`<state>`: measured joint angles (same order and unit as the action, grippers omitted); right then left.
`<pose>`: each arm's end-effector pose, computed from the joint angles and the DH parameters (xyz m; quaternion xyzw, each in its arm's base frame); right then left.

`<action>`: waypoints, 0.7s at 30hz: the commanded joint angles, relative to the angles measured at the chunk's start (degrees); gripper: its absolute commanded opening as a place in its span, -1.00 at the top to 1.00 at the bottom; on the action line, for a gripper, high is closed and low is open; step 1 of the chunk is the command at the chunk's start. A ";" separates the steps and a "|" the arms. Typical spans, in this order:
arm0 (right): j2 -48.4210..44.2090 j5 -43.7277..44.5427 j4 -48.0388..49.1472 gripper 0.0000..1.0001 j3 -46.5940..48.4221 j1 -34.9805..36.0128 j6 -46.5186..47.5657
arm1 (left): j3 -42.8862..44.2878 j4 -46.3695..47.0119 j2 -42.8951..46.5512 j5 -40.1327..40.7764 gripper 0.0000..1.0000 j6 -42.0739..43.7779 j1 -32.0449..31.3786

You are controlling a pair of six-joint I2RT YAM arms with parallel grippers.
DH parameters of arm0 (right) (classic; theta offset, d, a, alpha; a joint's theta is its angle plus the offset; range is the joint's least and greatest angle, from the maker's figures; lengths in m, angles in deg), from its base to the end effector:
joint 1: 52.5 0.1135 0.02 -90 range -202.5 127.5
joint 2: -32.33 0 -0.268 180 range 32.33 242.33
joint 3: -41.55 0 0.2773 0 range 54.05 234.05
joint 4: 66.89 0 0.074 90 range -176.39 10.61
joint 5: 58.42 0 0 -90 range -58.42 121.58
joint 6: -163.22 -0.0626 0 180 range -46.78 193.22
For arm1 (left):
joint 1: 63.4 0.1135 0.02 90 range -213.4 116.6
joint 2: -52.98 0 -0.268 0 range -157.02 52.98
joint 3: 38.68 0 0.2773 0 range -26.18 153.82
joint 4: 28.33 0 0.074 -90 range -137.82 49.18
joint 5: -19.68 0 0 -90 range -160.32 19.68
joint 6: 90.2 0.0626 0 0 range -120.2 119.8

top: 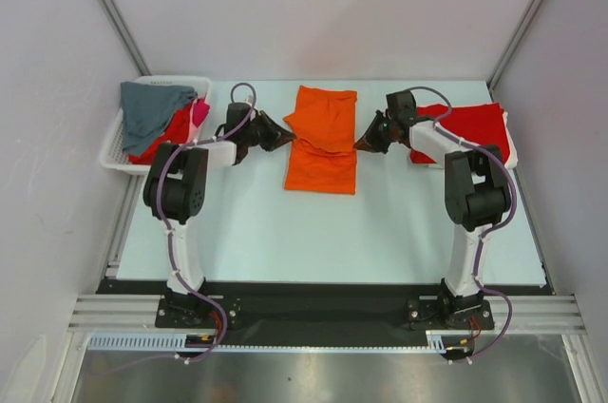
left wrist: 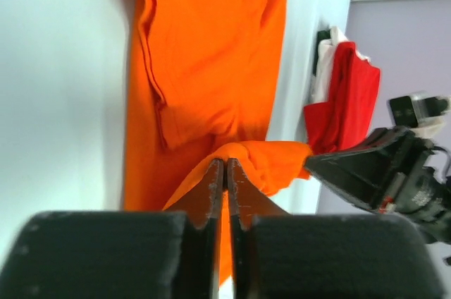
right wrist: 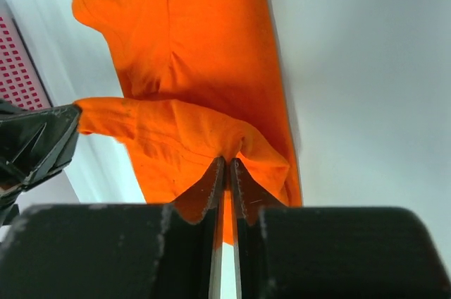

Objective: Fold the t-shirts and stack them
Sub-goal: Fold the tshirt

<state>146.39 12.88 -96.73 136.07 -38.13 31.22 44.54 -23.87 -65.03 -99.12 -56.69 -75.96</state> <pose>0.4575 0.1379 0.1643 0.1662 0.9121 0.2961 0.2299 0.4667 -0.1349 0.1268 -0.1995 0.8255 -0.4508 0.2747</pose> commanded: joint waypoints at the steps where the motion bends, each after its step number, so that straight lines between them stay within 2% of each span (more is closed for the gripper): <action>1: 1.25 2.25 1.35 0.78 4.28 -0.66 -0.45 | 4.60 -0.51 -3.00 -1.52 0.69 1.20 0.78; 2: 1.25 2.87 1.17 0.41 4.38 -0.66 -0.63 | 6.43 -1.47 -3.44 -1.79 0.44 1.73 0.78; 3: 0.56 3.40 1.26 0.15 4.20 -0.83 -0.72 | 7.15 -2.35 -4.06 -1.88 0.05 3.13 0.78; 4: -0.23 4.10 1.26 -0.07 3.77 -0.66 -0.54 | 7.67 -4.19 -4.06 -1.88 -0.09 3.84 0.78; 5: -1.20 4.54 2.13 -0.57 1.59 -0.40 0.85 | 7.85 -4.99 -3.63 -1.27 -0.20 4.63 0.87; 6: -3.56 5.07 4.23 -0.71 0.35 -0.14 1.30 | 7.07 -5.69 -1.88 -0.48 -0.41 6.29 0.87; 8: -5.59 5.78 5.38 -0.74 -3.16 0.30 2.53 | 3.66 -6.93 0.67 2.06 -0.67 7.97 0.87; 9: -6.47 5.26 6.00 -0.72 -4.75 0.48 2.80 | 2.16 -6.93 1.73 2.43 -0.68 8.84 0.95; 12: -10.08 4.72 8.20 -0.51 -10.88 1.80 3.93 | -4.43 -6.06 6.21 2.17 -0.68 9.03 0.96; 17: -13.25 4.20 10.75 -0.25 -17.68 4.35 4.38 | -17.17 1.24 13.58 2.43 -0.61 7.97 0.78; 21: -12.20 4.55 10.14 -0.04 -18.82 6.37 4.38 | -19.56 1.16 15.53 2.34 -0.49 8.85 0.78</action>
<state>134.93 17.23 -88.80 117.62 -32.95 34.52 26.16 -26.30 -53.03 -97.39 -49.83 -75.48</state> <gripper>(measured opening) 0.537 0.756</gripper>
